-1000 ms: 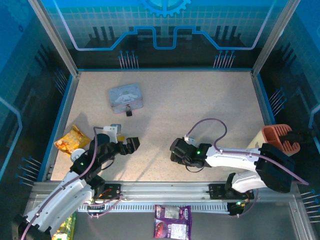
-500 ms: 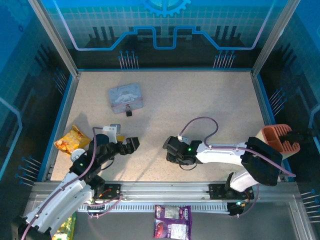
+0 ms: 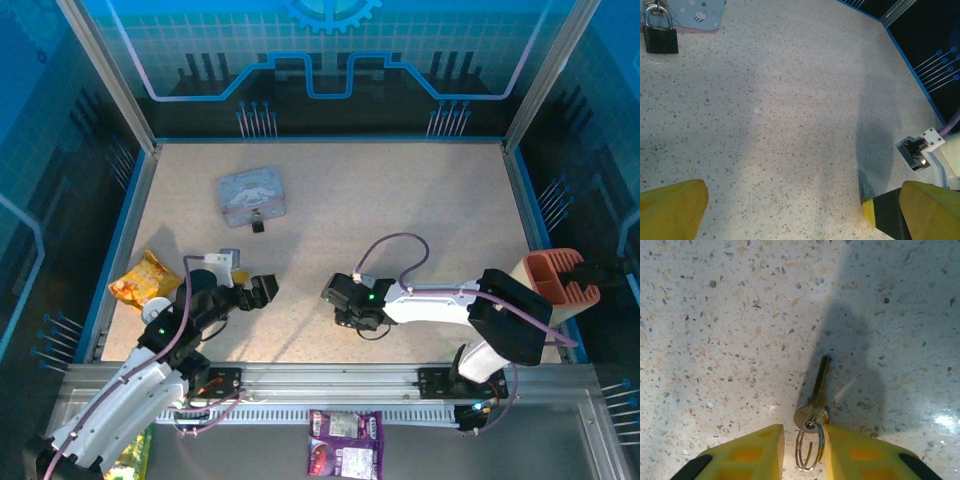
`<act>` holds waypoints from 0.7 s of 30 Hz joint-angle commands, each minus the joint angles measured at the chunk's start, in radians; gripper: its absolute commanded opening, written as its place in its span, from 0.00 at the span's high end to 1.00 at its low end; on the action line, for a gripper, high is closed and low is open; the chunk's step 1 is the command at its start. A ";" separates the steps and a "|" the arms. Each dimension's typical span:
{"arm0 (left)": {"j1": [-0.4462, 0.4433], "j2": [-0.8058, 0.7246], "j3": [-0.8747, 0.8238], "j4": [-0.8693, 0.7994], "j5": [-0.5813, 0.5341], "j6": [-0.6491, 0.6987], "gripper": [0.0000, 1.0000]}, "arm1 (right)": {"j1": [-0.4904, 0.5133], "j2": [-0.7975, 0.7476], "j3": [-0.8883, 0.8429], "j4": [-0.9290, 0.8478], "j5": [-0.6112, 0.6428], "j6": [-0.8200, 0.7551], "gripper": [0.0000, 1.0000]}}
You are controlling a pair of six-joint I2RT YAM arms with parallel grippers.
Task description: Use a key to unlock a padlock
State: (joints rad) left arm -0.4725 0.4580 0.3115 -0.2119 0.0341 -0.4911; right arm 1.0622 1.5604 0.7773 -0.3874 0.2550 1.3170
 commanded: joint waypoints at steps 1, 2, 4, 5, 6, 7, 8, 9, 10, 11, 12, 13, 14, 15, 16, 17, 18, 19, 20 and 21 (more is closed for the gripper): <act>-0.007 -0.001 -0.010 -0.004 -0.009 0.003 0.01 | 0.013 0.025 0.018 -0.041 0.026 -0.007 0.77; -0.007 0.001 -0.007 -0.006 -0.011 0.004 0.01 | 0.012 0.026 0.018 -0.047 0.029 -0.008 0.78; -0.008 0.001 -0.008 -0.006 -0.011 0.004 0.01 | 0.013 0.030 0.025 -0.068 0.041 -0.014 0.83; -0.007 0.000 -0.009 -0.004 -0.011 0.004 0.01 | 0.012 0.031 0.031 -0.079 0.048 -0.017 0.84; -0.007 0.001 -0.009 -0.003 -0.012 0.003 0.01 | 0.013 0.031 0.034 -0.091 0.057 -0.021 0.87; -0.008 0.001 -0.009 -0.003 -0.012 0.003 0.01 | 0.015 0.030 0.036 -0.102 0.066 -0.024 0.89; -0.007 0.001 -0.009 -0.002 -0.012 0.003 0.01 | 0.016 0.028 0.039 -0.108 0.072 -0.027 0.91; -0.007 0.001 -0.011 -0.001 -0.012 0.003 0.01 | 0.016 0.024 0.040 -0.114 0.079 -0.031 0.93; -0.008 0.001 -0.011 0.000 -0.013 0.003 0.01 | 0.017 0.018 0.040 -0.119 0.089 -0.035 0.96; -0.008 0.001 -0.012 0.000 -0.016 0.003 0.01 | 0.020 0.011 0.038 -0.120 0.100 -0.044 0.99; -0.008 0.003 -0.011 0.002 -0.017 0.003 0.01 | 0.024 -0.002 0.037 -0.116 0.113 -0.058 1.00; -0.007 0.005 -0.012 0.005 -0.018 0.001 0.01 | 0.029 -0.020 0.032 -0.100 0.128 -0.083 1.00; -0.007 0.009 -0.013 0.009 -0.020 0.001 0.01 | 0.037 -0.040 0.025 -0.081 0.145 -0.110 1.00; -0.007 0.013 -0.014 0.012 -0.019 0.000 0.01 | 0.048 -0.067 0.017 -0.062 0.172 -0.142 1.00; -0.008 0.020 -0.014 0.016 -0.022 0.000 0.01 | 0.060 -0.095 0.006 -0.037 0.197 -0.176 1.00; -0.007 0.025 -0.011 0.021 -0.022 0.000 0.01 | 0.066 -0.122 -0.008 -0.002 0.212 -0.214 1.00; -0.007 0.032 -0.012 0.028 -0.021 0.000 0.01 | 0.074 -0.151 -0.024 0.041 0.222 -0.253 1.00; -0.007 0.040 -0.013 0.035 -0.019 -0.001 0.01 | 0.078 -0.177 -0.046 0.092 0.227 -0.288 1.00; -0.008 0.047 -0.012 0.041 -0.017 -0.002 0.01 | 0.082 -0.195 -0.066 0.138 0.227 -0.318 1.00; -0.007 0.057 -0.011 0.047 -0.014 -0.003 0.01 | 0.082 -0.218 -0.090 0.191 0.220 -0.349 1.00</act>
State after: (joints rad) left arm -0.4725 0.5014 0.3111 -0.2012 0.0299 -0.4915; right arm 1.1309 1.3891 0.7330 -0.3351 0.4164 1.0916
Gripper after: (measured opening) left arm 0.992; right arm 0.047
